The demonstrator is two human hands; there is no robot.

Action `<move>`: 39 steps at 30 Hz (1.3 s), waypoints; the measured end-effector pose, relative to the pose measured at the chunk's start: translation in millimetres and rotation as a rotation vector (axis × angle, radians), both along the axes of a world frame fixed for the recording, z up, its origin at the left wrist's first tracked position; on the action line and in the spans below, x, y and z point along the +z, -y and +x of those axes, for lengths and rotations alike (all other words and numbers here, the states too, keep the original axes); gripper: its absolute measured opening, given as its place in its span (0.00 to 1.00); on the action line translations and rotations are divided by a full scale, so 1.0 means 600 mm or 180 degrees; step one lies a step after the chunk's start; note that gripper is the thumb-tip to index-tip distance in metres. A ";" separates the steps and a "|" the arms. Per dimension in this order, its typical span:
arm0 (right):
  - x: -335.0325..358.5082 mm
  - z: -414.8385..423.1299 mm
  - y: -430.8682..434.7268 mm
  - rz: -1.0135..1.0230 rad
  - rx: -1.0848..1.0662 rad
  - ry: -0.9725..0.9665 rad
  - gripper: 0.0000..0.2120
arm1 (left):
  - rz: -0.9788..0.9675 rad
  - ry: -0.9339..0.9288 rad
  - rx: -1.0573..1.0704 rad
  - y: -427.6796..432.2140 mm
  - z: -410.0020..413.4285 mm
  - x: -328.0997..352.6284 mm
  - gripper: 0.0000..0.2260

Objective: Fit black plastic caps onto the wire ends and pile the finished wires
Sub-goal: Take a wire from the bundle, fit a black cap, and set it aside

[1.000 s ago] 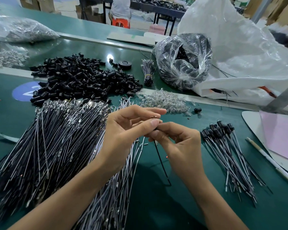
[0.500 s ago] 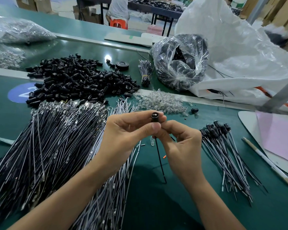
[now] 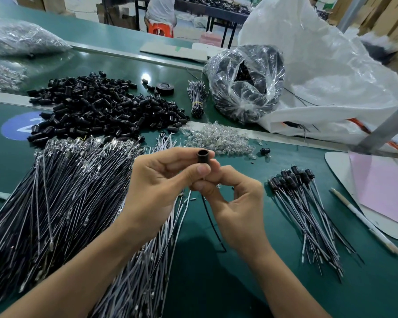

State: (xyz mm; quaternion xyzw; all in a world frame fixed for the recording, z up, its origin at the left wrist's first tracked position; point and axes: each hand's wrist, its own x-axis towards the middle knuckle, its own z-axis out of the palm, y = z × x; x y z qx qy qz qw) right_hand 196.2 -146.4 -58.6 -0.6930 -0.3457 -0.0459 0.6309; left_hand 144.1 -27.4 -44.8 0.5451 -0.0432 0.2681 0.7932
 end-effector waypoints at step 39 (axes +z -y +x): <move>0.026 0.055 0.028 -0.0514 -0.0197 0.0100 0.11 | 0.1466 -0.1044 0.0422 -0.022 0.016 -0.022 0.10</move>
